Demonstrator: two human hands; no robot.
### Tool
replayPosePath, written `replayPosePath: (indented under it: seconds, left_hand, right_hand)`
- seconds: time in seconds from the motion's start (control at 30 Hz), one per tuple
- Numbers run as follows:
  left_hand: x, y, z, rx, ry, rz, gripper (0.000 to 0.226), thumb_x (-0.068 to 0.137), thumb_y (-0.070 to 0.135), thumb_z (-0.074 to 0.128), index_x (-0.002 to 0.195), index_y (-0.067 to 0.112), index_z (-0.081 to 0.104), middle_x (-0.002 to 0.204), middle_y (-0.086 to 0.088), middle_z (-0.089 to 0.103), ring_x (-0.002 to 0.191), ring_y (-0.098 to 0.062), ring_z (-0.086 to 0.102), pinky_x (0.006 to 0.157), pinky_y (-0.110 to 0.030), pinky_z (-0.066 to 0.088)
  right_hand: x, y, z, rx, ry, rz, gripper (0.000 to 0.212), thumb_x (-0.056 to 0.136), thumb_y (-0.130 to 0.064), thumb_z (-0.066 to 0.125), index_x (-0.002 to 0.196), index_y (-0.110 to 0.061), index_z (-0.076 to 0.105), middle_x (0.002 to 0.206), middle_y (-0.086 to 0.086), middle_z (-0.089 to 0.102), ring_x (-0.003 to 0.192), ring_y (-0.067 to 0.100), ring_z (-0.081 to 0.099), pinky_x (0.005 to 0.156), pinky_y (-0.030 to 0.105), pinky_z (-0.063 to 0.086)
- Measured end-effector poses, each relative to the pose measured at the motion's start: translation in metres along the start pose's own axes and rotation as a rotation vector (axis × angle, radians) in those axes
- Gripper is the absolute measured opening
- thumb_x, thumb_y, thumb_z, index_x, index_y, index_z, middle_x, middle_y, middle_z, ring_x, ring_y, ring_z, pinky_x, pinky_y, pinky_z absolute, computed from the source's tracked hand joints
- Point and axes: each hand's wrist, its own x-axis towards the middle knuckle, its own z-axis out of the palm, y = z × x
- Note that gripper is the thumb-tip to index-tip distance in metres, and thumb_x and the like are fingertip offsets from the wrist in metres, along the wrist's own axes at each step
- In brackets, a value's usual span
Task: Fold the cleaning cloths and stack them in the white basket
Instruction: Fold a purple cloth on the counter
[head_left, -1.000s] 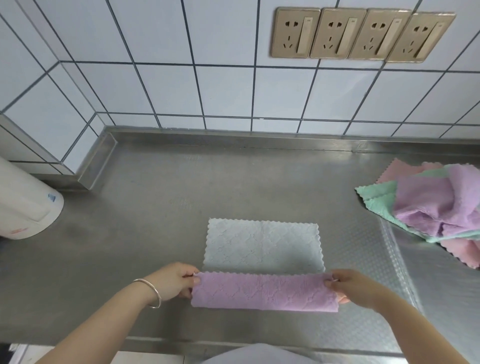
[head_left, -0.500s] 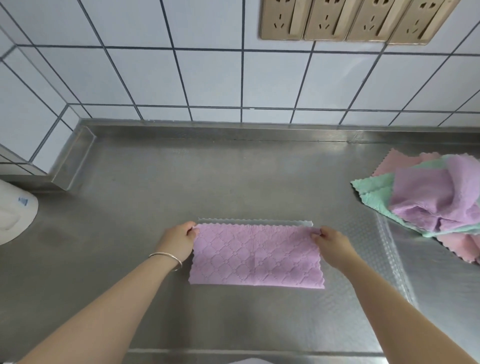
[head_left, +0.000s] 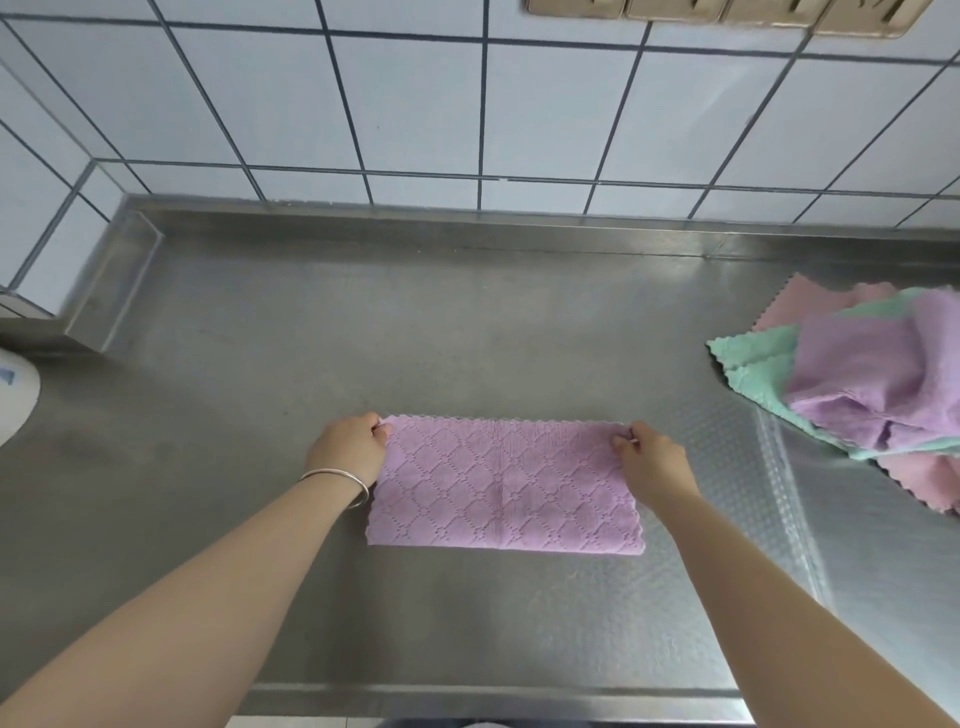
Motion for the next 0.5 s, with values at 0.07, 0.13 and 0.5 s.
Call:
replayPosePath:
  seconds: [0.07, 0.13, 0.5]
  left_hand:
    - [0.001, 0.002, 0.002, 0.020, -0.002, 0.001, 0.031, 0.097, 0.028, 0.039, 0.105, 0.008, 0.061, 0.114, -0.019, 0.063, 0.102, -0.036, 0.056, 0.082, -0.035, 0.045]
    - [0.001, 0.004, 0.002, 0.028, -0.007, 0.000, 0.031, 0.097, 0.028, 0.038, 0.105, 0.008, 0.060, 0.113, -0.019, 0.063, 0.102, -0.036, 0.056, 0.081, -0.035, 0.045]
    - [0.000, 0.011, 0.003, 0.095, -0.002, -0.027, 0.035, 0.098, 0.029, 0.036, 0.119, 0.014, 0.058, 0.117, -0.015, 0.063, 0.103, -0.034, 0.058, 0.081, -0.036, 0.046]
  right_hand:
    - [0.001, 0.001, 0.000, -0.006, 0.011, 0.004, 0.022, 0.096, -0.023, 0.044, 0.101, -0.006, 0.057, 0.100, 0.021, 0.063, 0.094, 0.035, 0.056, 0.070, 0.030, 0.036]
    - [0.002, 0.002, 0.000, -0.007, 0.015, 0.010, 0.023, 0.096, -0.023, 0.044, 0.102, -0.006, 0.057, 0.100, 0.020, 0.063, 0.092, 0.034, 0.056, 0.071, 0.031, 0.038]
    - [0.003, 0.001, 0.011, -0.052, 0.104, 0.058, 0.028, 0.095, -0.028, 0.045, 0.106, -0.009, 0.062, 0.102, 0.018, 0.065, 0.095, 0.034, 0.058, 0.073, 0.033, 0.043]
